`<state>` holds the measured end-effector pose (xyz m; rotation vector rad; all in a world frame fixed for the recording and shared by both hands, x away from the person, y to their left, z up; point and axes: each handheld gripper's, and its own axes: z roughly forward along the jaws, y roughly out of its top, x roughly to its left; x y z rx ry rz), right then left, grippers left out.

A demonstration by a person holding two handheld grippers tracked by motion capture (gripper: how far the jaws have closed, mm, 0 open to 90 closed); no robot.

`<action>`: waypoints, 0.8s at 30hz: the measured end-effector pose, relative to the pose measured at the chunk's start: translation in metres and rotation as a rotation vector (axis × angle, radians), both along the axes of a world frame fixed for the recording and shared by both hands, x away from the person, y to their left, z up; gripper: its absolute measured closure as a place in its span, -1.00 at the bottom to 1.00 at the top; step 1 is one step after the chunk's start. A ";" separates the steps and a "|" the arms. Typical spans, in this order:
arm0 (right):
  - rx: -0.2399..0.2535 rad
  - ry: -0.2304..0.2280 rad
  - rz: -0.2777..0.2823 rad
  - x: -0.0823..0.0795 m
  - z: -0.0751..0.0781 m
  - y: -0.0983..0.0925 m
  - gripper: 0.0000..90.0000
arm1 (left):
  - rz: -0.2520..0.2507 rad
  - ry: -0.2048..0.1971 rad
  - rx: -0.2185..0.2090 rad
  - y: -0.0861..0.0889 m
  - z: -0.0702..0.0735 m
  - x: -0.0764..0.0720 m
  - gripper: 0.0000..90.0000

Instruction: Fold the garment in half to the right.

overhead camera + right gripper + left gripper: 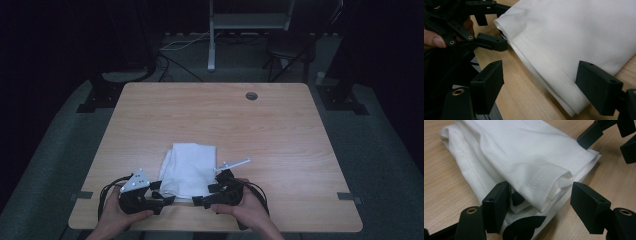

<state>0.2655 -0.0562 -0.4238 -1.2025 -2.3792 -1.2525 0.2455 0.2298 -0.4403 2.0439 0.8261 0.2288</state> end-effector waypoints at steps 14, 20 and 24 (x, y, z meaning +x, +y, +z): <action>-0.079 -0.039 -0.081 0.001 -0.006 -0.005 -0.49 | -0.022 0.003 0.040 -0.008 -0.001 0.012 -0.14; -0.071 -0.031 -0.086 0.001 -0.006 -0.006 -0.50 | -0.023 0.005 0.048 -0.009 0.000 0.015 -0.08; -0.069 -0.034 -0.082 0.000 -0.006 -0.006 -0.52 | -0.021 0.002 0.042 -0.008 0.000 0.014 -0.09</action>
